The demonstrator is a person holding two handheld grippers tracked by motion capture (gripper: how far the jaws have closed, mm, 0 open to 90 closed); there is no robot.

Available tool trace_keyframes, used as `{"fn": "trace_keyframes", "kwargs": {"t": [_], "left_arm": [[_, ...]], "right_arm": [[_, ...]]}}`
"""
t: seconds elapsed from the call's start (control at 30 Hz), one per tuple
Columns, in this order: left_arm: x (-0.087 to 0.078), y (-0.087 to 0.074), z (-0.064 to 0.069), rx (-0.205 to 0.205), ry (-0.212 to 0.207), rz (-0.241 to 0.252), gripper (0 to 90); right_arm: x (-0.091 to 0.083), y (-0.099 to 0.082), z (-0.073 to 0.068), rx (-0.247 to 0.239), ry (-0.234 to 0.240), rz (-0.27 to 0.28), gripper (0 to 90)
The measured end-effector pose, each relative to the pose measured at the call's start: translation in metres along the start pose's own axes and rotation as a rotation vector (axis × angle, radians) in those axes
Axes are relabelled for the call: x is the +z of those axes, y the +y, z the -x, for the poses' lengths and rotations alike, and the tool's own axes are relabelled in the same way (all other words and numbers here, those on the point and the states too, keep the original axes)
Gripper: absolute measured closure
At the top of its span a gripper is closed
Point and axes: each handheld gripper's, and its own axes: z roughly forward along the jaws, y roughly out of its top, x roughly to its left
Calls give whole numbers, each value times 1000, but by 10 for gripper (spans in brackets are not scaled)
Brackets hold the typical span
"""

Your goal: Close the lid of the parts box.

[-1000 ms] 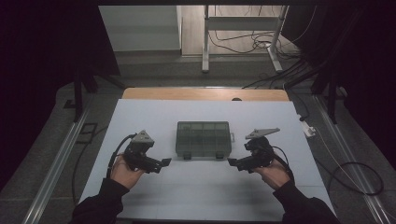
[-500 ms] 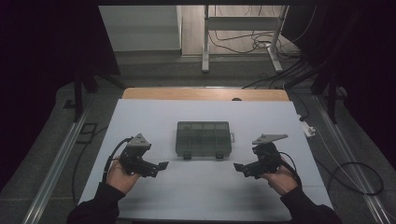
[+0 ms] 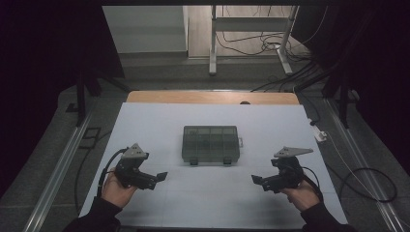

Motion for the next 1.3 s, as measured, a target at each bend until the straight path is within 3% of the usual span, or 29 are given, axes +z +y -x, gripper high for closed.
{"fn": "trace_keyframes", "kwargs": {"t": [1.03, 1.3], "left_arm": [[-39, -36, -1, -54, 58, 35, 0], [-50, -42, -2, -65, 67, 74, 0]], "right_arm": [[-40, -35, 1, 55, -62, -6, 0], [-50, -41, -1, 74, -79, 0, 0]]}}
